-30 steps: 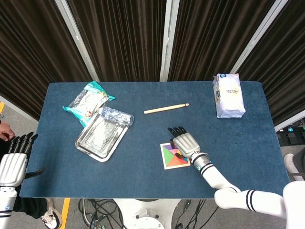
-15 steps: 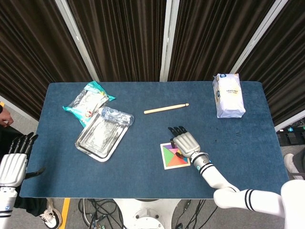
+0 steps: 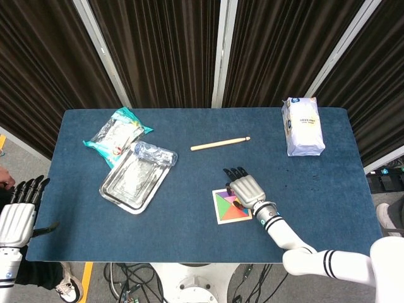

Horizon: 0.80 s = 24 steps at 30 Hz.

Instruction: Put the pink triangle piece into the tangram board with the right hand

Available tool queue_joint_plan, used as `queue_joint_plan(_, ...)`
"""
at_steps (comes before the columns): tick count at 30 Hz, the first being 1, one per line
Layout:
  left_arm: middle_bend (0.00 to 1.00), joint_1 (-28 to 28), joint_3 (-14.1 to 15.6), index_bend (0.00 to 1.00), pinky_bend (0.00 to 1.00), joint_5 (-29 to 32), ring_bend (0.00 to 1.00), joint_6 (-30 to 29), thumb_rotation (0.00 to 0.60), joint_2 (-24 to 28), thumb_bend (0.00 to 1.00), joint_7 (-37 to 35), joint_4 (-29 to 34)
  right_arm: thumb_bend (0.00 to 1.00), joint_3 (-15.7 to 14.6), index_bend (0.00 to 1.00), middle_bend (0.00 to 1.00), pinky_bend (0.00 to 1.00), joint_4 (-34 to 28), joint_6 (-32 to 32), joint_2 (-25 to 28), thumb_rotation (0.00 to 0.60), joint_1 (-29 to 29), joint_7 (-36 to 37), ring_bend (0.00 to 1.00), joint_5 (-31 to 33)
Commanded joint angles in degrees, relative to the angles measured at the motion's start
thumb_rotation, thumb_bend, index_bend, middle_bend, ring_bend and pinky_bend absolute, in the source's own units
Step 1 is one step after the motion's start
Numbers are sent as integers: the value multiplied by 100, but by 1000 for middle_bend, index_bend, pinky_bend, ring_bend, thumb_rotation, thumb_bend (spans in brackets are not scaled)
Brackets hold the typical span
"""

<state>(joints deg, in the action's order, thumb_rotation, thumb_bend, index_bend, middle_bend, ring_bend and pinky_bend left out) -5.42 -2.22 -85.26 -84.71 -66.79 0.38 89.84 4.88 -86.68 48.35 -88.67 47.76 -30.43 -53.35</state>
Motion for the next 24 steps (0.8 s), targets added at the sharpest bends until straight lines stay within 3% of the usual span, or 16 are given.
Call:
queue_joint_plan(1,0,-1,-2,43,0,-3,0,-2,600,-1,0,3,0,229,-10,264,0,0,-19,-2,19,600,9,-5,0,13)
queue_joint_plan(6,0,-6,-5,43,0,-7,0,1,600,0,0,18,15,228,-26,115,0,0,-62,11,61,600,10,29,0,-3)
queue_joint_plan(19,0,-11,-13,43,0,-13,0,0,600,3,0,24,39,228,48,99,0,0,-114,102,146,600,-77,496,0,-361)
queue_joint_plan(21,0,-6,-14,43,0,-7,0,-3,600,11,0,14,40,282,75,114,0,0,-147,35,184,600,-77,654,0,-442)
queue_joint_plan(24,0,-8,-14,43,0,-5,0,6,600,19,0,-3,36,523,149,189,0,0,-246,36,326,600,-121,1057,0,-794)
